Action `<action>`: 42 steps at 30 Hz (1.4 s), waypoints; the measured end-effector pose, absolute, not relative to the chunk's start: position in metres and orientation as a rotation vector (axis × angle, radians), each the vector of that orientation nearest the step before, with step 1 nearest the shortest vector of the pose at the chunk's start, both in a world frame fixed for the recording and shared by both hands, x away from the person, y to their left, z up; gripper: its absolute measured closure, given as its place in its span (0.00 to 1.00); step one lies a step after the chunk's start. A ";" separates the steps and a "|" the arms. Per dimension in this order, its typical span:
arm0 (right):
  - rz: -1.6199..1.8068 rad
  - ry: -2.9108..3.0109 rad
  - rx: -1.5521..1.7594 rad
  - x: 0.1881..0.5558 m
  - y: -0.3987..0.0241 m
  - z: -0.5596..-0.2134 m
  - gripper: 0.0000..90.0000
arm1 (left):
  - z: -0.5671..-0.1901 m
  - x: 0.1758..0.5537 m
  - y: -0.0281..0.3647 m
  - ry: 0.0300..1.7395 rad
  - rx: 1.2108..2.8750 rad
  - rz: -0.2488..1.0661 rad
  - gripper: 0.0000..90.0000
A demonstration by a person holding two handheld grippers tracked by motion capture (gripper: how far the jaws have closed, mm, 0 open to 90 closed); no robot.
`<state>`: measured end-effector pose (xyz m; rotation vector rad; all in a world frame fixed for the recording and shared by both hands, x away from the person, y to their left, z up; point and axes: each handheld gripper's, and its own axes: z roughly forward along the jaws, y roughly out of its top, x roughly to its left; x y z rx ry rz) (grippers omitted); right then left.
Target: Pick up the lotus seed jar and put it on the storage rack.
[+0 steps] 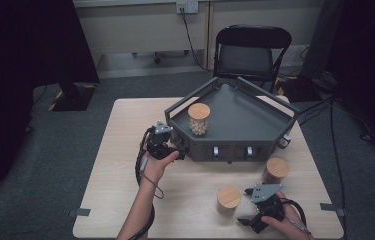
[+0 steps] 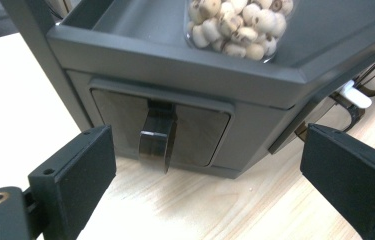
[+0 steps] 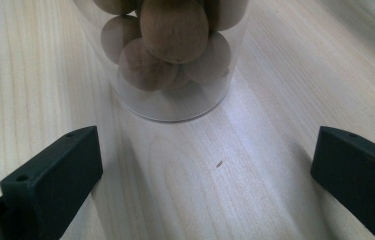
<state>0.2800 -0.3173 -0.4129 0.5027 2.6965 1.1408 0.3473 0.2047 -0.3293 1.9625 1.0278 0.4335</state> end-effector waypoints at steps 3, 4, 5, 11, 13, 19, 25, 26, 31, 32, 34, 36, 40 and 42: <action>1.141 2.696 0.503 0.280 -0.317 -0.413 0.00 | -0.332 0.345 0.206 1.039 1.950 0.432 0.08; 1.141 2.697 0.502 0.280 -0.317 -0.413 0.00 | -0.333 0.345 0.207 1.040 1.954 0.434 0.08; 1.141 2.696 0.503 0.280 -0.317 -0.413 0.00 | -0.333 0.344 0.207 1.042 1.957 0.436 0.08; 1.141 2.696 0.503 0.280 -0.317 -0.413 0.00 | -0.339 0.341 0.211 1.050 1.957 0.432 0.08; 1.141 2.696 0.503 0.280 -0.317 -0.413 0.00 | -0.341 0.340 0.212 1.055 1.957 0.430 0.08; 1.141 2.696 0.503 0.280 -0.317 -0.413 0.00 | -0.347 0.337 0.216 1.067 1.964 0.427 0.08; 1.141 2.697 0.503 0.280 -0.317 -0.413 0.00 | -0.352 0.334 0.220 1.077 1.957 0.418 0.08; 1.141 2.697 0.503 0.280 -0.317 -0.413 0.00 | -0.353 0.333 0.221 1.080 1.955 0.417 0.08; 1.141 2.697 0.503 0.280 -0.317 -0.413 0.00 | -0.358 0.331 0.224 1.088 1.954 0.418 0.08; 1.141 2.697 0.503 0.280 -0.317 -0.413 0.00 | -0.359 0.331 0.225 1.088 1.953 0.419 0.08; 1.141 2.697 0.503 0.280 -0.317 -0.413 0.00 | -0.360 0.331 0.226 1.089 1.958 0.419 0.08; 1.141 2.696 0.503 0.280 -0.317 -0.413 0.00 | -0.363 0.330 0.227 1.093 1.956 0.418 0.08; 1.141 2.697 0.503 0.280 -0.317 -0.413 0.00 | -0.367 0.328 0.229 1.099 1.958 0.416 0.08; 1.141 2.697 0.503 0.280 -0.317 -0.413 0.00 | -0.368 0.327 0.230 1.099 1.961 0.419 0.08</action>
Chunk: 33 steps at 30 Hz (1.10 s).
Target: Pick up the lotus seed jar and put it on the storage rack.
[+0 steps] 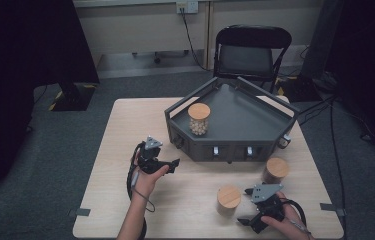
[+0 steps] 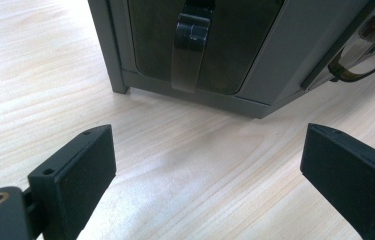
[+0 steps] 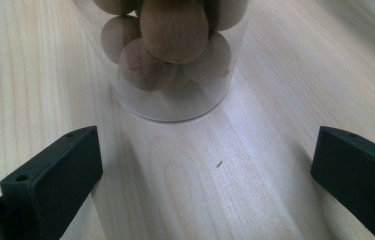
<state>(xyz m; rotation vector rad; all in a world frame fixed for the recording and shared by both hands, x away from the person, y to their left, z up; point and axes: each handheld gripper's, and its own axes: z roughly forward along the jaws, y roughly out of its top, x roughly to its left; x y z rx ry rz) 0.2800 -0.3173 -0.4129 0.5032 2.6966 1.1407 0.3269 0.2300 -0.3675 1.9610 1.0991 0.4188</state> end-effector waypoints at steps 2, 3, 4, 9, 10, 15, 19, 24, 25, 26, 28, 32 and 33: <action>1.141 2.697 0.503 0.280 -0.317 -0.413 0.00 | -0.369 0.326 0.231 1.100 1.960 0.419 0.08; 1.141 2.697 0.503 0.280 -0.317 -0.413 0.00 | -0.369 0.326 0.231 1.100 1.963 0.419 0.08; 1.141 2.697 0.503 0.280 -0.317 -0.413 0.00 | -0.369 0.325 0.231 1.100 1.965 0.419 0.08; 1.141 2.697 0.503 0.280 -0.317 -0.413 0.00 | -0.371 0.324 0.233 1.102 1.965 0.418 0.08; 1.141 2.697 0.503 0.280 -0.317 -0.413 0.00 | -0.372 0.324 0.233 1.103 1.966 0.419 0.08; 1.141 2.697 0.503 0.280 -0.317 -0.413 0.00 | -0.374 0.321 0.234 1.108 1.969 0.426 0.08; 1.141 2.697 0.503 0.280 -0.317 -0.413 0.00 | -0.376 0.319 0.236 1.110 1.974 0.426 0.08; 1.141 2.697 0.503 0.280 -0.317 -0.413 0.00 | -0.380 0.318 0.238 1.118 1.973 0.423 0.08; 1.141 2.697 0.503 0.280 -0.317 -0.413 0.00 | -0.380 0.317 0.239 1.119 1.974 0.423 0.08; 1.141 2.696 0.503 0.280 -0.317 -0.413 0.00 | -0.382 0.317 0.239 1.123 1.968 0.422 0.08; 1.141 2.697 0.503 0.280 -0.317 -0.413 0.00 | -0.382 0.316 0.240 1.122 1.974 0.424 0.08; 1.141 2.697 0.503 0.280 -0.317 -0.413 0.00 | -0.384 0.314 0.242 1.131 1.976 0.422 0.08; 1.141 2.696 0.503 0.280 -0.317 -0.413 0.00 | -0.385 0.314 0.242 1.133 1.974 0.423 0.08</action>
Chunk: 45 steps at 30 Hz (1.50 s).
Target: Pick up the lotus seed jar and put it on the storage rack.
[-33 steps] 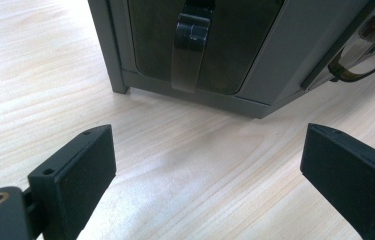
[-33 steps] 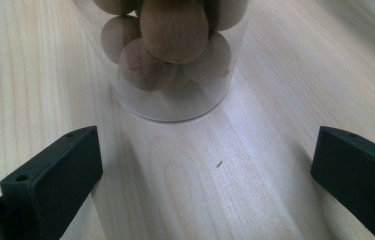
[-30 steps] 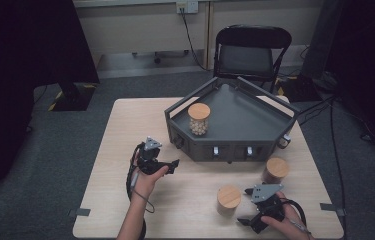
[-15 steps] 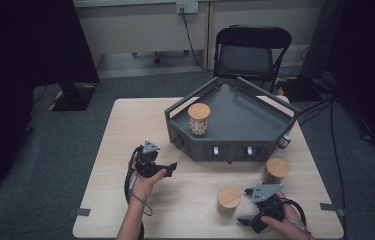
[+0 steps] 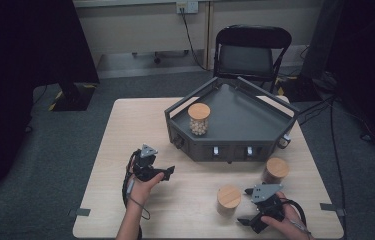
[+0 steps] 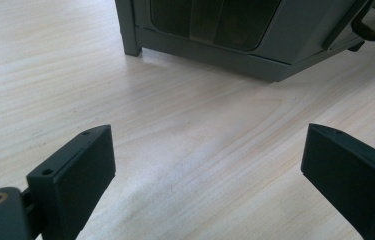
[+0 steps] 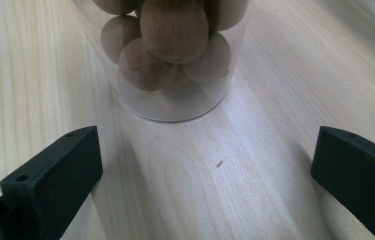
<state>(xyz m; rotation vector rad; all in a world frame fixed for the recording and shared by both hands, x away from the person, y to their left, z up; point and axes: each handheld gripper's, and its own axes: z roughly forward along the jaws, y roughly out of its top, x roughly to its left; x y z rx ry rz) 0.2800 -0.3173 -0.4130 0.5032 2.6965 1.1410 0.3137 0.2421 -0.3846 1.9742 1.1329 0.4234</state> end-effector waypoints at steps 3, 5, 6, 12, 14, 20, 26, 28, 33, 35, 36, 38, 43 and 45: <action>1.141 2.697 0.503 0.280 -0.317 -0.413 0.00 | -0.386 0.312 0.243 1.137 1.975 0.423 0.08; 1.140 2.697 0.503 0.280 -0.317 -0.413 0.00 | -0.387 0.312 0.244 1.141 1.975 0.423 0.08; 1.141 2.697 0.503 0.280 -0.317 -0.413 0.00 | -0.387 0.311 0.245 1.141 1.977 0.426 0.08; 1.140 2.697 0.503 0.280 -0.317 -0.413 0.00 | -0.390 0.308 0.248 1.153 1.982 0.430 0.08; 1.141 2.696 0.503 0.280 -0.317 -0.413 0.00 | -0.391 0.307 0.249 1.156 1.978 0.431 0.08; 1.141 2.697 0.503 0.280 -0.317 -0.413 0.00 | -0.393 0.305 0.251 1.164 1.986 0.439 0.07; 1.141 2.697 0.503 0.280 -0.317 -0.413 0.00 | -0.396 0.302 0.253 1.177 1.987 0.443 0.07; 1.141 2.697 0.503 0.280 -0.317 -0.413 0.00 | -0.396 0.301 0.254 1.178 1.991 0.446 0.07; 1.141 2.696 0.503 0.280 -0.317 -0.413 0.00 | -0.396 0.300 0.256 1.179 1.997 0.448 0.07; 1.141 2.697 0.503 0.280 -0.317 -0.413 0.00 | -0.396 0.300 0.256 1.180 2.002 0.453 0.07; 1.141 2.697 0.503 0.280 -0.317 -0.413 0.00 | -0.396 0.299 0.256 1.178 2.005 0.456 0.07; 1.141 2.697 0.503 0.280 -0.317 -0.413 0.00 | -0.396 0.299 0.256 1.178 2.009 0.456 0.07; 1.141 2.697 0.503 0.280 -0.317 -0.413 0.00 | -0.397 0.297 0.258 1.180 2.016 0.461 0.06; 1.141 2.696 0.503 0.280 -0.317 -0.413 0.00 | -0.398 0.296 0.259 1.182 2.016 0.461 0.06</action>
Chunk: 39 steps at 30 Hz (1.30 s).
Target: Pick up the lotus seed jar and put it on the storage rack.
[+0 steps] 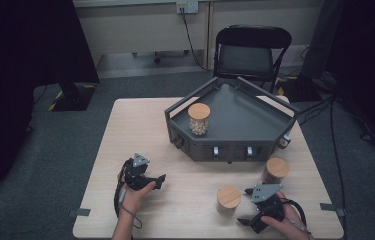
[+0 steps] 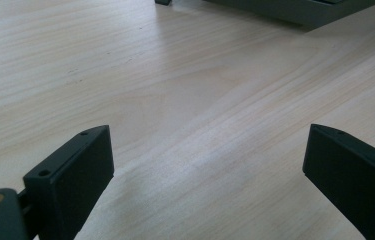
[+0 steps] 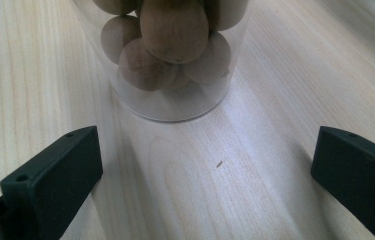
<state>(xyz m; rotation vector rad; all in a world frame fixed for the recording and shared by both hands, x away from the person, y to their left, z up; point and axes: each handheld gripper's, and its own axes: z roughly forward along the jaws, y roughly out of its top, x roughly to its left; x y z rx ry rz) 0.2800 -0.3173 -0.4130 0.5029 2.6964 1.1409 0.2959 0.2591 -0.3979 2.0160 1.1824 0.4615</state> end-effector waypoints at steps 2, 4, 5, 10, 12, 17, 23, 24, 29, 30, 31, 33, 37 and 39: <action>1.141 2.697 0.503 0.280 -0.317 -0.413 0.00 | -0.398 0.295 0.260 1.181 2.020 0.465 0.06; 1.141 2.696 0.503 0.280 -0.317 -0.413 0.00 | -0.398 0.295 0.260 1.178 2.022 0.467 0.06; 1.141 2.696 0.503 0.280 -0.317 -0.413 0.00 | -0.398 0.294 0.260 1.177 2.025 0.468 0.06; 1.140 2.697 0.502 0.280 -0.317 -0.413 0.00 | -0.399 0.293 0.263 1.183 2.031 0.472 0.06; 1.140 2.698 0.502 0.280 -0.317 -0.413 0.00 | -0.399 0.292 0.263 1.186 2.034 0.474 0.06; 1.140 2.697 0.504 0.280 -0.317 -0.413 0.00 | -0.400 0.291 0.266 1.193 2.034 0.472 0.06; 1.140 2.697 0.503 0.280 -0.317 -0.413 0.00 | -0.401 0.290 0.268 1.200 2.039 0.471 0.06; 1.140 2.697 0.503 0.280 -0.317 -0.413 0.00 | -0.401 0.290 0.268 1.201 2.040 0.471 0.06; 1.140 2.697 0.503 0.280 -0.317 -0.413 0.00 | -0.401 0.291 0.268 1.202 2.052 0.466 0.06; 1.140 2.697 0.503 0.280 -0.317 -0.413 0.00 | -0.401 0.291 0.268 1.202 2.056 0.463 0.06; 1.140 2.697 0.503 0.280 -0.317 -0.413 0.00 | -0.401 0.291 0.268 1.202 2.060 0.464 0.06; 1.140 2.697 0.503 0.280 -0.317 -0.413 0.00 | -0.401 0.291 0.268 1.205 2.060 0.464 0.06; 1.140 2.698 0.503 0.280 -0.317 -0.413 0.00 | -0.403 0.291 0.268 1.212 2.070 0.456 0.05; 1.139 2.698 0.503 0.280 -0.317 -0.413 0.00 | -0.404 0.292 0.268 1.209 2.080 0.452 0.05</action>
